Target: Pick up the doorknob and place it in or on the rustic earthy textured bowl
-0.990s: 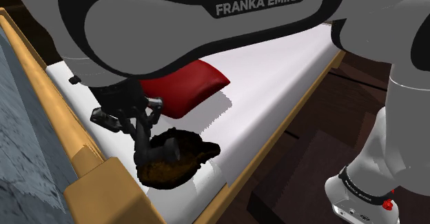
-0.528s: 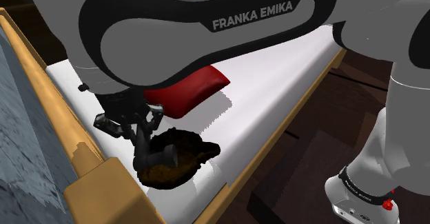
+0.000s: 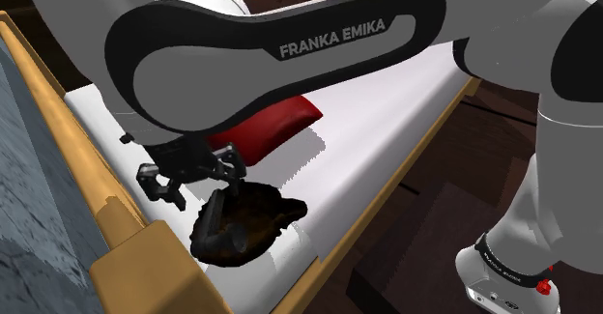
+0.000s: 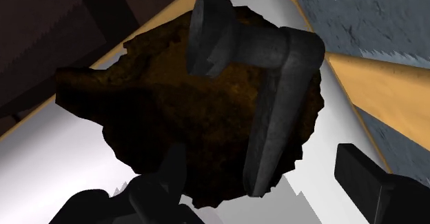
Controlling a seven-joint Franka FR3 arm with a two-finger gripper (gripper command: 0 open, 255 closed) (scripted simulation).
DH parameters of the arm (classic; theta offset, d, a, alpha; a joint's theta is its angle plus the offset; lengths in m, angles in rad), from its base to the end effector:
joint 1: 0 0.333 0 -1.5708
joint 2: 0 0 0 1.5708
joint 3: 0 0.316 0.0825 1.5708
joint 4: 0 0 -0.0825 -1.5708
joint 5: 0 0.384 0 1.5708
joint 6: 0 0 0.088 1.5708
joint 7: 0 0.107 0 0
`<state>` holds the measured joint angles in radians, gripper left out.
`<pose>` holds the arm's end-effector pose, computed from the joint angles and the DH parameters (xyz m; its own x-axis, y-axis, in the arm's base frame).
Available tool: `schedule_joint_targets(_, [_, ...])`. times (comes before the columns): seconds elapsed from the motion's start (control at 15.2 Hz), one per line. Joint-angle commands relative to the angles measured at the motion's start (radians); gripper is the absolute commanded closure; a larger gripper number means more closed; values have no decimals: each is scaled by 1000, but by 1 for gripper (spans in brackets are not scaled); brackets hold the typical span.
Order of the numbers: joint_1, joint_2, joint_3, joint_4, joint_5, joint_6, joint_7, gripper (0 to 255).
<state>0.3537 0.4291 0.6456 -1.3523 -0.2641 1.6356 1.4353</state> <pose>0.4405 0.4950 0.5109 0.9018 -0.4322 0.0003 -0.4314 -0.8999 0.0634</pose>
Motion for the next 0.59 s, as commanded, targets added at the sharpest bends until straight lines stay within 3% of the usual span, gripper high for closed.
schedule_joint_targets(0.0, [26,37,16,81,14,23,1,0])
schedule_joint_targets(0.53, [17,48,43,116,-2,-9,7,0])
